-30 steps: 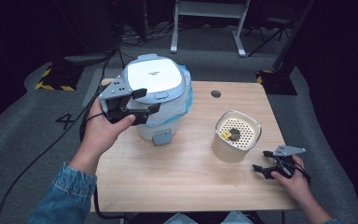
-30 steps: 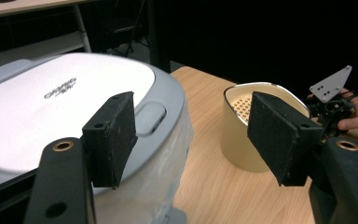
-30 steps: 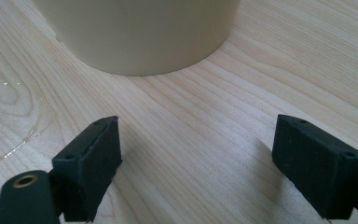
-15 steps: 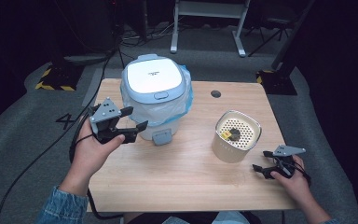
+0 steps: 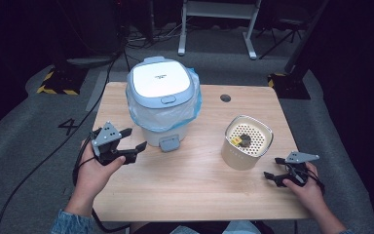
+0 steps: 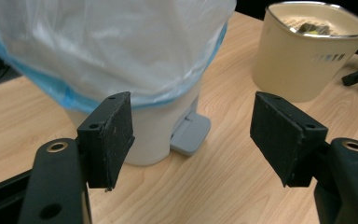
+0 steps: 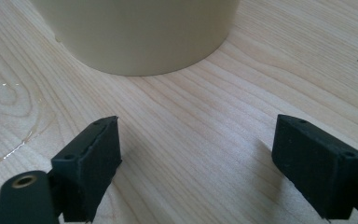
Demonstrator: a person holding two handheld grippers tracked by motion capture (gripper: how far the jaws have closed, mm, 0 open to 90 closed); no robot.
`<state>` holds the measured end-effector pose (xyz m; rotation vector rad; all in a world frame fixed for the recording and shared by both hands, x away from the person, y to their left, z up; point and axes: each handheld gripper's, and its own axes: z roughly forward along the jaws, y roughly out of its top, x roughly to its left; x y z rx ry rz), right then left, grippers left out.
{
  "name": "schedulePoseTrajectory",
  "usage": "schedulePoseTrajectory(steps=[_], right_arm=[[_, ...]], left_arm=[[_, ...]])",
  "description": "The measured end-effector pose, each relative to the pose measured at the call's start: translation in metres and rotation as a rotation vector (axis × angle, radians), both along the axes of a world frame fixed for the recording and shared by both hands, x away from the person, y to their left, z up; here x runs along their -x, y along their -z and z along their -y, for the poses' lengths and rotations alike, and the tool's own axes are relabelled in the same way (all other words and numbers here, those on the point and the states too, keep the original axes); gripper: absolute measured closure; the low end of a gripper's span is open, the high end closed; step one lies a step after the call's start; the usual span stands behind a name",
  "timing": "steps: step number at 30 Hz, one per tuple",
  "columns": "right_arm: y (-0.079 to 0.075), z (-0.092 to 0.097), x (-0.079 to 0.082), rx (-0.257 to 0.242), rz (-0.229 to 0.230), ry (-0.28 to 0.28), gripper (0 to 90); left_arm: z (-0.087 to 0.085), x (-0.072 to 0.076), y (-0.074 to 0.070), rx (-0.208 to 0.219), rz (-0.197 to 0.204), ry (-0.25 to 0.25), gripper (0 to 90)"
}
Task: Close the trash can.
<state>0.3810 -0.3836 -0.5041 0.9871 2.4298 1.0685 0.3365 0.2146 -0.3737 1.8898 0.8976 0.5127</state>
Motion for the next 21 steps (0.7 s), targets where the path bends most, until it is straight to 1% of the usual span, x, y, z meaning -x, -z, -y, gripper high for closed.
schedulePoseTrajectory(steps=[2,7,11,12,13,14,20,21], right_arm=[[0.000,0.000,0.000,0.000,0.000,0.000,15.8],[0.000,0.000,0.000,0.001,0.002,0.000,15.8],[0.000,0.000,0.000,0.001,0.002,0.000,15.8],[0.000,0.000,0.000,0.001,0.002,0.000,15.8],[0.000,0.000,0.000,0.001,0.002,0.000,15.8],[0.000,0.000,0.000,0.001,0.002,0.000,15.8],[0.000,0.000,0.000,0.001,0.002,0.000,15.8],[0.000,0.000,0.000,0.001,0.002,0.000,15.8]], left_arm=[[-0.001,0.000,0.009,-0.024,0.000,-0.019,30.5],[-0.002,-0.002,0.032,-0.035,-0.024,-0.040,30.6],[-0.003,-0.002,0.047,-0.017,-0.043,-0.045,30.5],[-0.003,-0.001,0.050,-0.007,-0.047,-0.050,30.5],[-0.003,0.000,0.054,0.006,-0.054,-0.056,30.5],[-0.003,0.001,0.058,0.006,-0.061,-0.054,30.5],[-0.004,0.003,0.082,-0.024,-0.124,-0.053,30.4],[-0.004,0.002,0.086,-0.034,-0.134,-0.051,30.3]])
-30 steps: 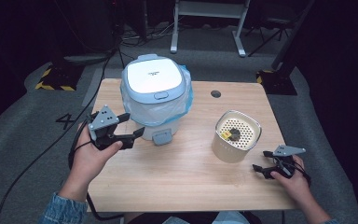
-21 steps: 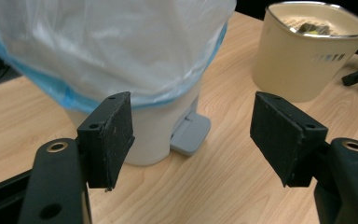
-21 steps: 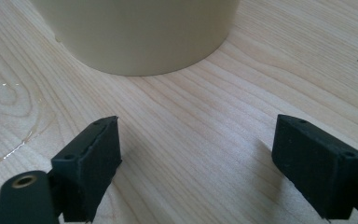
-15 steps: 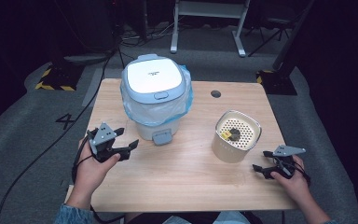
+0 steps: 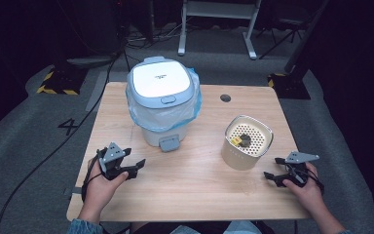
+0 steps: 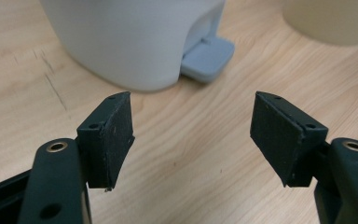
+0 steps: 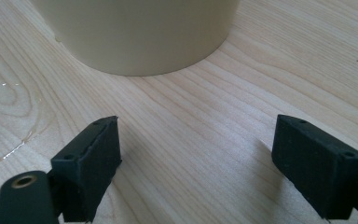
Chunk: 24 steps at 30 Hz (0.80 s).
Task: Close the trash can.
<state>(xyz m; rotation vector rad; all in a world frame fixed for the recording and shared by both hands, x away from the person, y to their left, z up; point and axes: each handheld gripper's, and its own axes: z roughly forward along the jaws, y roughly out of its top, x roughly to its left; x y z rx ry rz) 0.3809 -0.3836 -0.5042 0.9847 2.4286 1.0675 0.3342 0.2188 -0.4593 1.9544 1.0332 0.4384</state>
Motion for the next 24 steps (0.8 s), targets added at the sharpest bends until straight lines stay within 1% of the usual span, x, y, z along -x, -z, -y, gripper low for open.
schedulePoseTrajectory(steps=[2,3,4,5,6,9,10,11,13,14,15,17,18,21,22,24], right_arm=[[0.000,0.000,0.000,0.000,0.000,0.000,15.8],[0.000,0.000,0.000,0.000,0.000,0.000,15.8],[0.000,0.000,0.000,0.000,0.000,0.000,15.8],[0.000,0.000,0.000,0.000,0.000,0.001,15.8],[0.000,0.000,0.000,0.000,0.000,0.000,15.8],[0.000,0.000,0.000,0.000,0.000,0.001,15.8],[0.000,0.000,0.000,0.000,0.000,0.000,15.8],[0.000,0.000,0.000,0.000,0.000,0.001,15.8],[0.000,0.000,0.000,0.000,0.000,0.001,15.8],[0.000,0.000,0.000,0.000,0.000,0.001,15.8],[0.000,0.000,0.000,0.000,0.000,0.001,15.8],[0.000,0.000,0.000,0.000,0.000,0.001,15.8],[0.000,0.000,0.000,0.000,0.000,0.001,15.8],[0.000,0.000,0.000,0.000,0.000,0.001,15.8],[0.000,0.000,0.000,0.000,0.000,0.001,15.8],[0.000,0.000,0.000,0.000,0.000,0.001,15.8]], left_arm=[[0.000,0.000,0.007,-0.021,-0.014,0.000,30.2],[0.000,0.000,0.007,-0.021,-0.014,0.000,30.1],[0.000,0.000,0.009,-0.031,-0.022,0.003,30.0],[0.002,0.000,0.014,-0.052,-0.032,0.009,29.9],[0.002,0.000,0.016,-0.069,-0.034,0.012,29.8],[0.005,0.001,0.020,-0.099,-0.045,0.028,29.4],[0.006,0.002,0.021,-0.100,-0.056,0.033,29.2],[0.006,0.002,0.022,-0.114,-0.059,0.042,29.0],[0.008,0.003,0.025,-0.123,-0.078,0.052,28.6],[0.008,0.003,0.025,-0.123,-0.078,0.052,28.4],[0.007,0.004,0.027,-0.146,-0.091,0.061,28.2],[0.007,0.006,0.030,-0.153,-0.107,0.057,27.5],[0.006,0.006,0.030,-0.168,-0.113,0.062,27.4],[0.005,0.007,0.033,-0.179,-0.121,0.060,26.6],[0.004,0.008,0.035,-0.198,-0.130,0.056,26.4],[0.003,0.009,0.037,-0.207,-0.139,0.046,25.9]])
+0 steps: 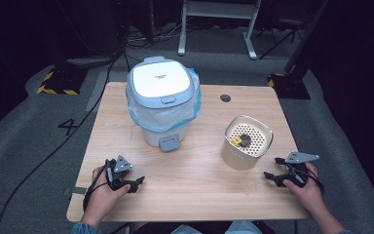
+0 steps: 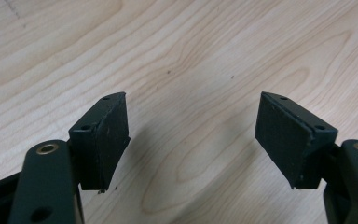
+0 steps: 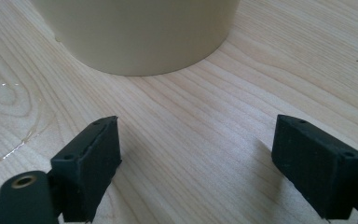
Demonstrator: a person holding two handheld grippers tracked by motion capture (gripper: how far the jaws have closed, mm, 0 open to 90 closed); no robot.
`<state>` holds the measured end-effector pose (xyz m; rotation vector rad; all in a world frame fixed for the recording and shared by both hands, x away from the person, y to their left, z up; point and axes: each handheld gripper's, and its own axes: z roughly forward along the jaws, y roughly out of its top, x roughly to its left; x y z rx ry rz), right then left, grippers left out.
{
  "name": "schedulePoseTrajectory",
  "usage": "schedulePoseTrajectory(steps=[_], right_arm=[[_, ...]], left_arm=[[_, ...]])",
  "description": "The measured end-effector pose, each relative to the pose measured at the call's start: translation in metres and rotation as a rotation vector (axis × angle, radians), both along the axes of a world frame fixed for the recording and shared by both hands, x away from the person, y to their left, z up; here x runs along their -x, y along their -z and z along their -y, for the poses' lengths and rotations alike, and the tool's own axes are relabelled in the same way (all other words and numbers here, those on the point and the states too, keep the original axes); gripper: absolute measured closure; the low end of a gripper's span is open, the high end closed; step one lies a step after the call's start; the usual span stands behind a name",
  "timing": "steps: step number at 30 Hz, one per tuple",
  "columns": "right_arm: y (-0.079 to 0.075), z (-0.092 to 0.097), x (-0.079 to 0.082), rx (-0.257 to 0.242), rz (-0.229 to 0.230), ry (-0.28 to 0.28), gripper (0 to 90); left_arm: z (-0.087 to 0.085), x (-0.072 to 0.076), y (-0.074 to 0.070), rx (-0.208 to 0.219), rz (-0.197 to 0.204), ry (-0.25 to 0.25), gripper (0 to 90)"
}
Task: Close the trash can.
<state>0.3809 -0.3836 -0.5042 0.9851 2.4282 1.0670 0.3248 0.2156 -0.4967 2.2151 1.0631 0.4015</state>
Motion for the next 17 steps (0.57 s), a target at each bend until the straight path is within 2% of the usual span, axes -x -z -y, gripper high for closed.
schedulePoseTrajectory(steps=[6,7,8,9,17], right_arm=[[0.0000,-0.0001,0.0001,0.000,0.000,0.000,15.8],[0.0000,0.0000,0.0000,0.000,0.000,0.000,15.8],[0.0000,0.0000,0.0000,0.000,0.000,0.000,15.8],[0.0001,-0.0001,0.0001,0.000,0.001,0.000,15.8],[0.0000,-0.0001,0.0002,0.001,0.000,0.001,15.8]], left_arm=[[-0.0042,-0.0013,0.0016,-0.006,-0.013,-0.009,21.3],[-0.0057,-0.0014,0.0054,0.022,0.000,-0.009,18.5],[-0.0057,-0.0014,0.0054,0.022,0.000,-0.009,16.3],[-0.0062,-0.0018,0.0079,0.037,0.019,-0.018,14.6],[-0.0066,-0.0027,0.0078,0.034,0.017,-0.056,14.4]])
